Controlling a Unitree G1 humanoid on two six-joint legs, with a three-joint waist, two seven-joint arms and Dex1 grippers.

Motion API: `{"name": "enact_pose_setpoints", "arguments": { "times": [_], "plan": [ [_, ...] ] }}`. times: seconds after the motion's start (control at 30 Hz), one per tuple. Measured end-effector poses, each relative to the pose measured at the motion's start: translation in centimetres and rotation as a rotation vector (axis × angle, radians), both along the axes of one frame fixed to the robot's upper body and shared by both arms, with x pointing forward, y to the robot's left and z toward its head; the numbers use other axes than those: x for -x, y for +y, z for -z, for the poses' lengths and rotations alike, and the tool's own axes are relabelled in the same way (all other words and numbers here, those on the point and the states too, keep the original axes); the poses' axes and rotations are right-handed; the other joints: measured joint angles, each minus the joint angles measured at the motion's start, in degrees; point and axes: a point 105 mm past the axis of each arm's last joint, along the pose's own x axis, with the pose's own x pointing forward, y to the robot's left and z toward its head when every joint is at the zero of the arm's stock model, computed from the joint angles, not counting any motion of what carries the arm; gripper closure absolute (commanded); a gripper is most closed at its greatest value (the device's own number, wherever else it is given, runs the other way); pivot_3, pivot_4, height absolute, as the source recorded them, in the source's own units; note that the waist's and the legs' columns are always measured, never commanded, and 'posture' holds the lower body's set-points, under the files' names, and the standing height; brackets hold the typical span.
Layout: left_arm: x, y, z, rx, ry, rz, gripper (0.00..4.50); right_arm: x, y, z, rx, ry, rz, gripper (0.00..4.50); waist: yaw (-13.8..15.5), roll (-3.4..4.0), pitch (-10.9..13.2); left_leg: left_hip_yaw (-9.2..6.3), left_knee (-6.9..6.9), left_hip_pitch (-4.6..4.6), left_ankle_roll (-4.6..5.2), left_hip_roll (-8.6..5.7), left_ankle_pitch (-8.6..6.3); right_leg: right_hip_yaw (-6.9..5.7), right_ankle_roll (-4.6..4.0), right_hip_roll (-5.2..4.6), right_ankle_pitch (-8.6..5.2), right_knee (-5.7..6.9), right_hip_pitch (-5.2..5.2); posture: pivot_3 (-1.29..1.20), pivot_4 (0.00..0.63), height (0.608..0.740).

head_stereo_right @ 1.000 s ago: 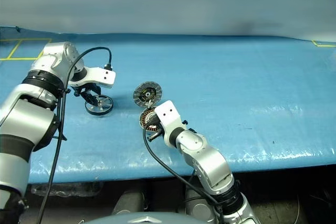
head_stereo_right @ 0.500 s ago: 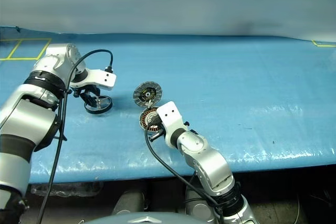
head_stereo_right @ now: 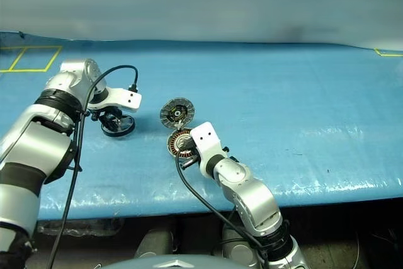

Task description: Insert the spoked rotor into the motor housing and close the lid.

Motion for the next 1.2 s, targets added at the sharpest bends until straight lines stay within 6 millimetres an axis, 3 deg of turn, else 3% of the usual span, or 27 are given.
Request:
{"name": "enact_pose_setpoints", "arguments": {
  "times": [0.17, 0.33, 0.73, 0.9, 1.0, 1.13, 1.2],
  "plan": [
    [-0.1, -0.2, 0.2, -0.005, -0.003, 0.009, 1.92, 0.1, -0.1, -0.4, -0.008, -0.016, 0.002, 4.5, -0.07, 0.0, 0.0, 0.0, 0.01, 0.0, 0.0, 0.0, 0.0, 0.0, 0.01, 0.01, 0.0, 0.0, 0.0, 0.0, 0.15, 0.74],
    [0.0, -0.1, -0.1, -0.01, 0.003, 0.001, 3.04, 0.0, -0.2, -0.4, -0.006, -0.015, 0.01, 4.5, -0.03, 0.0, 0.0, 0.01, 0.01, 0.02, 0.0, 0.0, 0.0, 0.01, 0.02, 0.0, 0.0, 0.0, 0.03, 0.0, 0.15, 0.74],
    [0.1, 0.1, -0.6, 0.037, -0.001, -0.008, 3.18, 0.0, -0.2, -0.4, -0.007, -0.017, 0.014, 4.5, -0.11, 0.0, 0.0, 0.0, 0.03, 0.01, 0.0, 0.0, 0.0, 0.01, 0.02, 0.01, 0.01, 0.0, 0.02, 0.0, 0.15, 0.74],
    [1.1, 1.5, -2.6, 0.049, 0.017, 0.08, 3.18, 0.0, -0.3, -0.5, -0.008, -0.017, 0.011, 4.5, -0.21, 0.0, 0.0, 0.0, -0.02, 0.01, 0.0, 0.03, 0.0, 0.02, -0.09, 0.02, 0.07, 0.0, -0.01, 0.0, 0.15, 0.74],
    [2.1, 1.8, -2.9, 0.059, 0.012, 0.161, 3.18, -0.1, -0.2, -0.6, -0.01, -0.021, 0.002, 4.5, -0.16, 0.0, 0.0, 0.01, -0.01, 0.02, 0.0, 0.03, 0.0, 0.06, -0.09, -0.01, 0.07, 0.0, 0.0, 0.0, 0.15, 0.74],
    [4.5, 0.5, -2.2, 0.108, 0.055, 0.273, 3.18, -0.2, 0.0, -0.8, -0.009, -0.029, -0.01, 4.5, -0.11, 0.0, 0.0, -0.03, 0.01, 0.0, 0.0, 0.03, 0.0, 0.06, -0.09, -0.02, 0.07, -0.01, 0.01, 0.0, 0.15, 0.74],
    [5.9, -1.3, -2.2, 0.176, 0.074, 0.336, 3.18, -0.3, 0.0, -0.9, -0.006, -0.032, -0.016, 4.5, 0.1, 0.0, 0.0, -0.08, 0.03, 0.0, 0.0, 0.02, 0.0, 0.03, -0.1, -0.04, 0.07, 0.0, 0.05, 0.0, 0.15, 0.74]
  ]
}}
